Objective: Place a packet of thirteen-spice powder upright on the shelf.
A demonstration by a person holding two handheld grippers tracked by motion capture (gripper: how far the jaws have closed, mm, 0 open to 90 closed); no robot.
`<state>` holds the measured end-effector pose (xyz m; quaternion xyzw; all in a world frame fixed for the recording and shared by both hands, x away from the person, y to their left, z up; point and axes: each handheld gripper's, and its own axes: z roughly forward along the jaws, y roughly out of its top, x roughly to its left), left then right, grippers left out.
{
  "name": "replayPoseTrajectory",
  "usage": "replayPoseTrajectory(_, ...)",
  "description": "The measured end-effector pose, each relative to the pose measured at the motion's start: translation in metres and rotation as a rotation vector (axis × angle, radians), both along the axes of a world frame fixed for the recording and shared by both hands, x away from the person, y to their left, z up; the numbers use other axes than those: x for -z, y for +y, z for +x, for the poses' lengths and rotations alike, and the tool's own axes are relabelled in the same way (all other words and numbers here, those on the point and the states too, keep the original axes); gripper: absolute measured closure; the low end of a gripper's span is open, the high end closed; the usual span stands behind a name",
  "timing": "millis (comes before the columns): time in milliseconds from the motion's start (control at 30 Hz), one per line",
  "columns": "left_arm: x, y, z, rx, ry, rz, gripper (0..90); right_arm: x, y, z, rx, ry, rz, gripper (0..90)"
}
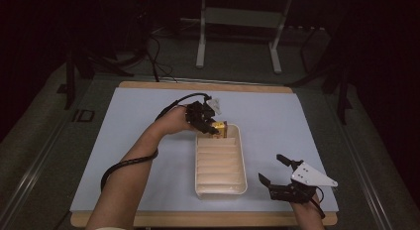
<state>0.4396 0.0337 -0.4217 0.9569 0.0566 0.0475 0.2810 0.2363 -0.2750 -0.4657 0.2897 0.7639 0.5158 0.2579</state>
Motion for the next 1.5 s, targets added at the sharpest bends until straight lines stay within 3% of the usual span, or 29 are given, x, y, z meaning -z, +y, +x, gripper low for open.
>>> replayPoseTrajectory(133, -0.002, 0.001, 0.003, -0.043, 0.021, -0.011, 61.4, 0.0, 0.0, 0.0, 0.0, 0.002, 0.002, 13.4)
replayPoseTrajectory(300, -0.007, 0.003, 0.001, -0.053, 0.005, -0.012, 60.9, 0.0, 0.0, 0.0, 0.0, 0.003, 0.003, 13.4)
replayPoseTrajectory(600, -0.025, 0.016, -0.007, -0.083, -0.013, -0.054, 59.5, 0.0, 0.0, 0.0, -0.001, -0.001, 0.001, 13.4)
replayPoseTrajectory(1000, -0.043, 0.035, -0.024, -0.101, -0.039, -0.043, 59.7, 0.0, 0.002, 0.0, 0.001, 0.003, -0.005, 13.4)
replayPoseTrajectory(1133, -0.047, 0.042, -0.032, -0.108, -0.021, -0.052, 59.6, 0.001, 0.002, 0.001, 0.005, 0.003, -0.007, 13.4)
replayPoseTrajectory(1300, -0.051, 0.051, -0.04, -0.13, -0.006, -0.098, 59.6, 0.0, 0.001, 0.0, 0.007, 0.001, -0.008, 13.4)
replayPoseTrajectory(1500, -0.052, 0.057, -0.048, -0.14, 0.007, -0.08, 57.0, 0.0, 0.002, 0.0, 0.007, 0.0, -0.012, 13.4)
